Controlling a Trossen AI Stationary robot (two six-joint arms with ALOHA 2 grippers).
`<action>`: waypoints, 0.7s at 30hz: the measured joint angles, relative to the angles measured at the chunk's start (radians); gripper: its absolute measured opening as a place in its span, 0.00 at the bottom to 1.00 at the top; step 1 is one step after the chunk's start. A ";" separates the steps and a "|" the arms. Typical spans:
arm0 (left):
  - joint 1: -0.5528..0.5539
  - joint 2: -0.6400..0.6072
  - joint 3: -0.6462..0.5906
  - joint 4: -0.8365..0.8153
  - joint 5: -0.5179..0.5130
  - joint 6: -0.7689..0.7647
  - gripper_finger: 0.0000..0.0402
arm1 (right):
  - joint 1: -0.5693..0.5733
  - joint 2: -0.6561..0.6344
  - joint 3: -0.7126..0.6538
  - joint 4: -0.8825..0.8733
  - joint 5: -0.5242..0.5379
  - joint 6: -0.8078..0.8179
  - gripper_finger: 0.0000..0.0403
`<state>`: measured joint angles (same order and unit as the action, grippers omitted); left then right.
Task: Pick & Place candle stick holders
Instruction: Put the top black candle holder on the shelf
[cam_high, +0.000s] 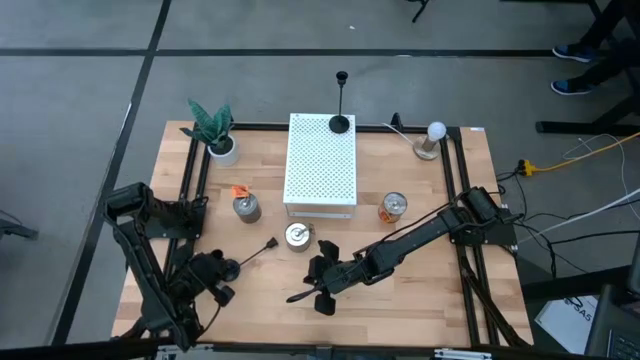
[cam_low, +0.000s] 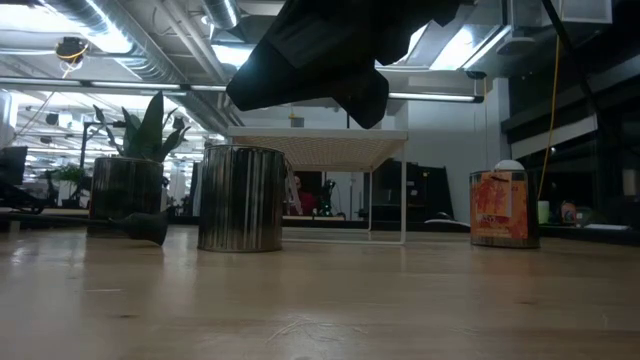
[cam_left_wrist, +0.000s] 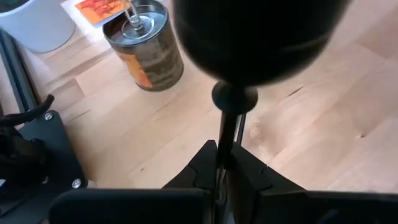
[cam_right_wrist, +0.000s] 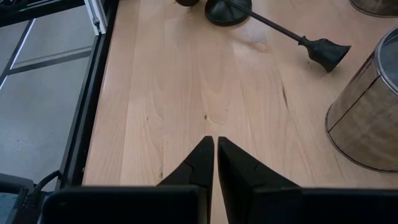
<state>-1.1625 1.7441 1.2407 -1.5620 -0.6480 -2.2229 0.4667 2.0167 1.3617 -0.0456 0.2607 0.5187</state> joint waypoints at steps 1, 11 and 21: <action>0.000 0.001 0.000 0.000 -0.004 0.000 0.04 | 0.000 0.000 0.000 0.000 0.000 0.000 0.06; 0.006 -0.033 -0.003 0.002 -0.062 0.025 0.03 | 0.000 0.000 0.000 0.000 0.000 0.000 0.06; 0.047 -0.170 -0.002 -0.006 -0.206 0.167 0.03 | 0.000 0.000 0.000 0.000 -0.001 -0.003 0.06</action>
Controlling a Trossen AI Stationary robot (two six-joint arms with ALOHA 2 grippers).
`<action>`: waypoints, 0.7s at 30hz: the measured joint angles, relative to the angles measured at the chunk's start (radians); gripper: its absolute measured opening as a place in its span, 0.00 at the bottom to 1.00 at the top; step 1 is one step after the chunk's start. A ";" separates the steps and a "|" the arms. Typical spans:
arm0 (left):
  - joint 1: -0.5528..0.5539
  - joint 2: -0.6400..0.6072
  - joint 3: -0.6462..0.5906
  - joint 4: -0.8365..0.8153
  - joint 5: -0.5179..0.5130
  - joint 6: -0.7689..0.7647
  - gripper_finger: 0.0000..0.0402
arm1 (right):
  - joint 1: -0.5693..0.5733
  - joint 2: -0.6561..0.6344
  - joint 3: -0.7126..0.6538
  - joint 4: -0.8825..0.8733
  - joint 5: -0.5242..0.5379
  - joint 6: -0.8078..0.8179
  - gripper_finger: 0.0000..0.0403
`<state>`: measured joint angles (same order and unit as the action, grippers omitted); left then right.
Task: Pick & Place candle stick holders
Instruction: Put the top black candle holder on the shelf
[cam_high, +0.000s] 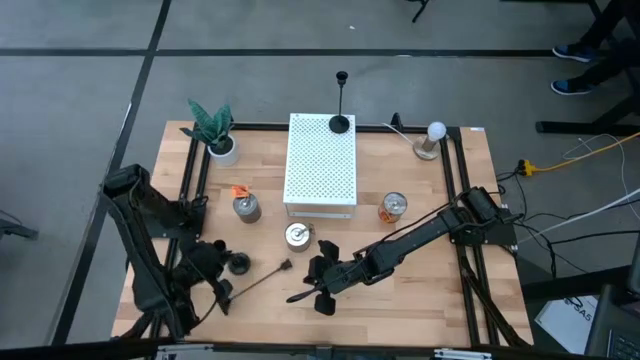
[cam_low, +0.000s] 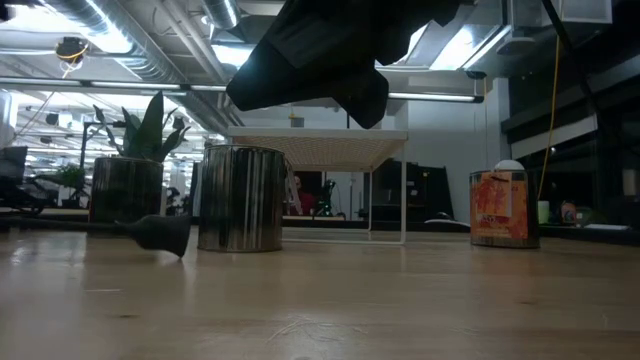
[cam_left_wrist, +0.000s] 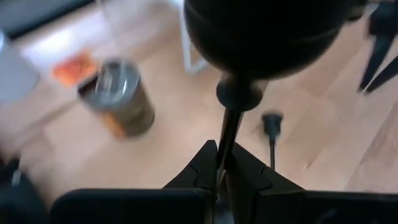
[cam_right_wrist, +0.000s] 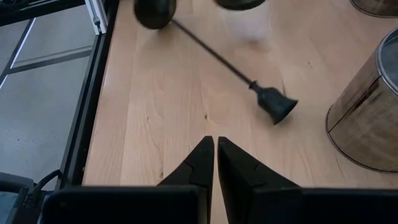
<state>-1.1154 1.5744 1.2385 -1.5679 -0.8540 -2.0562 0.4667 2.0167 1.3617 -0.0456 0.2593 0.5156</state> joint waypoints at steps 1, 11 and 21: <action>0.015 -0.011 0.000 -0.001 -0.030 0.029 0.03 | 0.000 0.000 0.000 0.000 0.000 0.000 0.06; 0.212 -0.110 0.001 -0.003 -0.215 0.284 0.03 | 0.000 0.000 0.000 0.000 0.000 -0.017 0.06; 0.322 -0.176 0.002 0.147 -0.310 0.522 0.03 | 0.000 0.000 0.000 0.001 -0.013 -0.026 0.06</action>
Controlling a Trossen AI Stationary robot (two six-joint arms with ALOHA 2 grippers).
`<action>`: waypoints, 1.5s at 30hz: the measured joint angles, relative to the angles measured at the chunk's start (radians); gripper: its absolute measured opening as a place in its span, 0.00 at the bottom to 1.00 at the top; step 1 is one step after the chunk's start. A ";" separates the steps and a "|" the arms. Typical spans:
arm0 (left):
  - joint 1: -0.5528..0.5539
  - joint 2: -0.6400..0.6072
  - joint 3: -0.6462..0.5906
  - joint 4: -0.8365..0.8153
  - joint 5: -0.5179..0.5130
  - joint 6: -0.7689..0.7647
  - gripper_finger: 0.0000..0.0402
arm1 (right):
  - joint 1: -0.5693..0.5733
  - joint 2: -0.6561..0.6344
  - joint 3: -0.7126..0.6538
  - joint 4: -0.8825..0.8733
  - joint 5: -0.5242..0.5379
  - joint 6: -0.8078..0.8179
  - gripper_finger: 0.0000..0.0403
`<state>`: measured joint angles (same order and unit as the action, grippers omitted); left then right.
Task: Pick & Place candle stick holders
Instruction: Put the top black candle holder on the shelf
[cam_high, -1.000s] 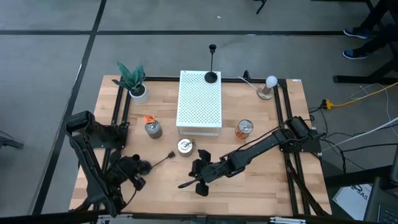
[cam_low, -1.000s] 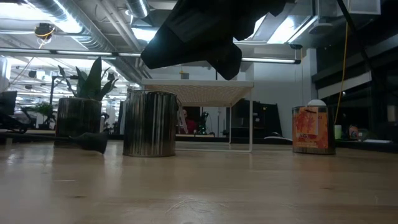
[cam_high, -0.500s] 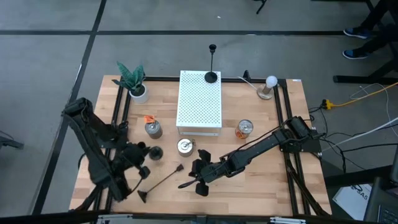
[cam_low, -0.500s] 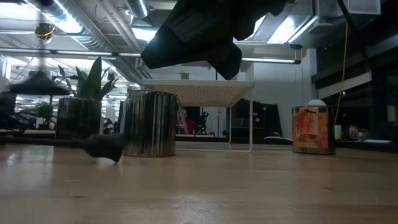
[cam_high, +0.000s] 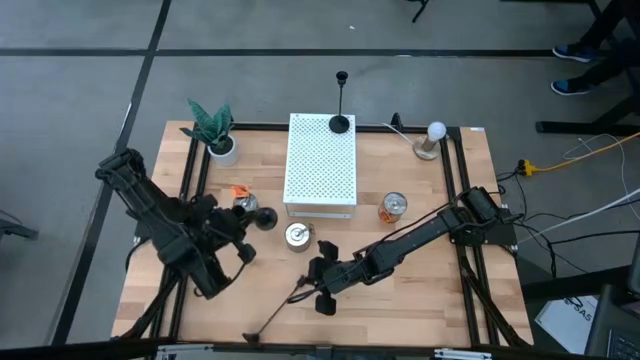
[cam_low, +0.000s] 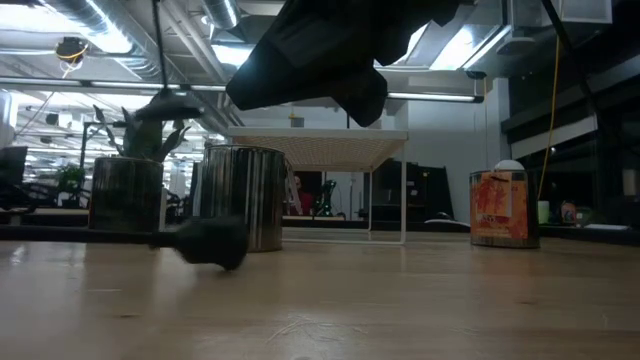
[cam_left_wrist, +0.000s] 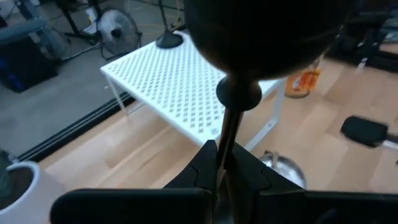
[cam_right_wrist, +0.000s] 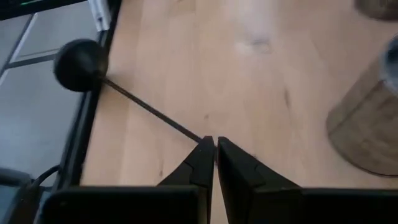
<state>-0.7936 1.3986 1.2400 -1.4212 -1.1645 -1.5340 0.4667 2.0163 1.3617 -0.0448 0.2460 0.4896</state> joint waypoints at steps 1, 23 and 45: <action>0.006 -0.002 0.000 0.034 -0.007 0.035 0.03 | 0.000 0.000 0.000 0.000 -0.022 -0.003 0.06; 0.173 -0.012 0.001 0.779 0.068 0.924 0.03 | 0.070 -0.092 -0.001 -0.269 0.020 -0.035 0.05; 0.582 -0.128 0.001 1.075 0.471 1.278 0.03 | 0.055 -0.798 -0.763 0.251 -0.221 -0.316 0.03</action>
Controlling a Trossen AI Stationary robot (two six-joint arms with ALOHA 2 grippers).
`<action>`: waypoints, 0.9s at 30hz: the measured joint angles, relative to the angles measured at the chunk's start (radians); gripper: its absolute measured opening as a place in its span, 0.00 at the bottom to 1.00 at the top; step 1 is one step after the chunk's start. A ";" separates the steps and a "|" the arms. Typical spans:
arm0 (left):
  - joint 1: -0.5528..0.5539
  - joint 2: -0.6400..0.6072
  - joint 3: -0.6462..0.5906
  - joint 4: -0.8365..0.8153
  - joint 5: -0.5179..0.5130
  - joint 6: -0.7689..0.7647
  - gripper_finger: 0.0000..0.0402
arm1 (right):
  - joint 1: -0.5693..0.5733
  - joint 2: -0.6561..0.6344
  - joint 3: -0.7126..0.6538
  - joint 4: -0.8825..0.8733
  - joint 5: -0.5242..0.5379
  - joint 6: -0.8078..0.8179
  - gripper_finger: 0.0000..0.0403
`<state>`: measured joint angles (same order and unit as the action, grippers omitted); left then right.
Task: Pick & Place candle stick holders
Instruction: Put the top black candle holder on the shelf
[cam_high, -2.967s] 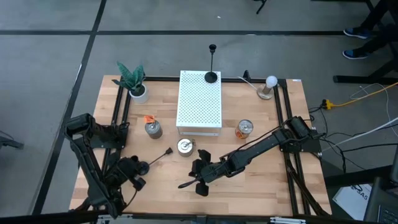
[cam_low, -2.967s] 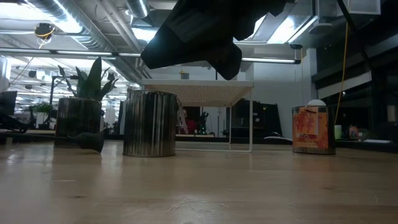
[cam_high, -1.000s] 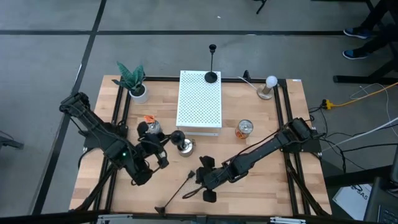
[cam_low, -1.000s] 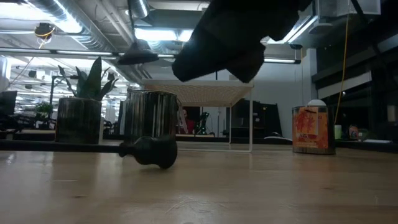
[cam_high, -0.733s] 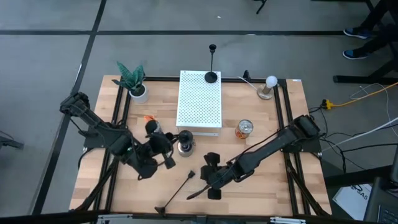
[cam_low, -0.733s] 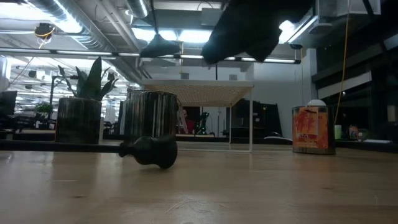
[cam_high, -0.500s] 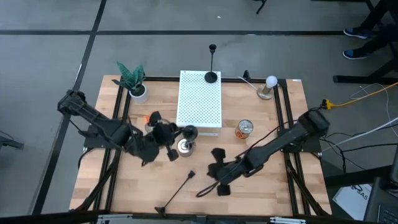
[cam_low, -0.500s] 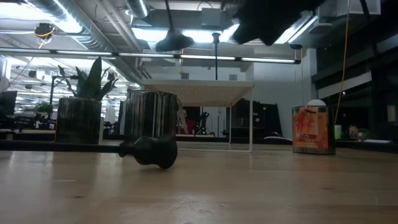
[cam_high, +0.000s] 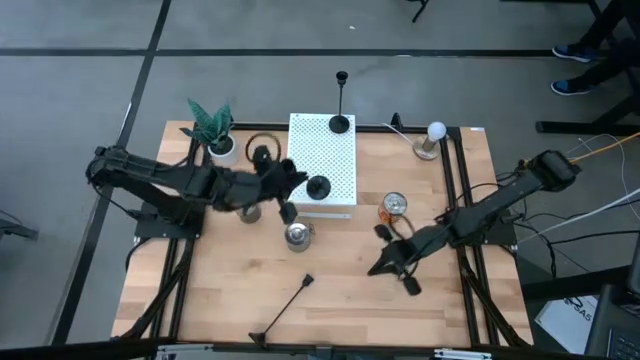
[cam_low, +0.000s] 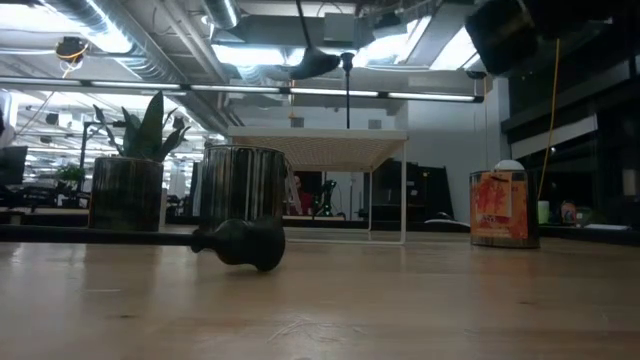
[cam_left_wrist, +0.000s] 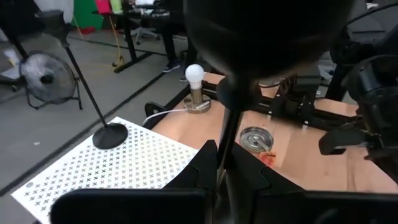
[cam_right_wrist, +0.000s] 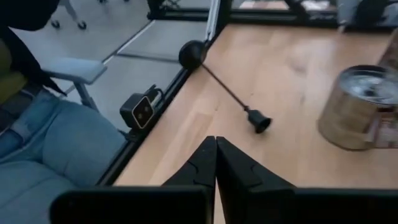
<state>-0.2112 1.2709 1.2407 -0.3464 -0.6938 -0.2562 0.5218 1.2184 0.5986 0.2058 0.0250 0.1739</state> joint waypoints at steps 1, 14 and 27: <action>0.025 0.000 0.000 0.005 0.027 0.001 0.03 | -0.007 -0.029 -0.029 0.012 0.000 -0.003 0.04; 0.153 0.000 0.000 0.112 0.105 0.130 0.03 | -0.054 -0.418 -0.202 -0.046 -0.158 -0.131 0.01; 0.214 0.000 0.000 0.118 0.093 0.086 0.03 | -0.165 -0.697 -0.417 0.036 -0.184 -0.171 0.03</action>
<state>0.0031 1.2709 1.2407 -0.2279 -0.6013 -0.1699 0.3571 0.5216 0.1817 0.2415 -0.1589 0.0032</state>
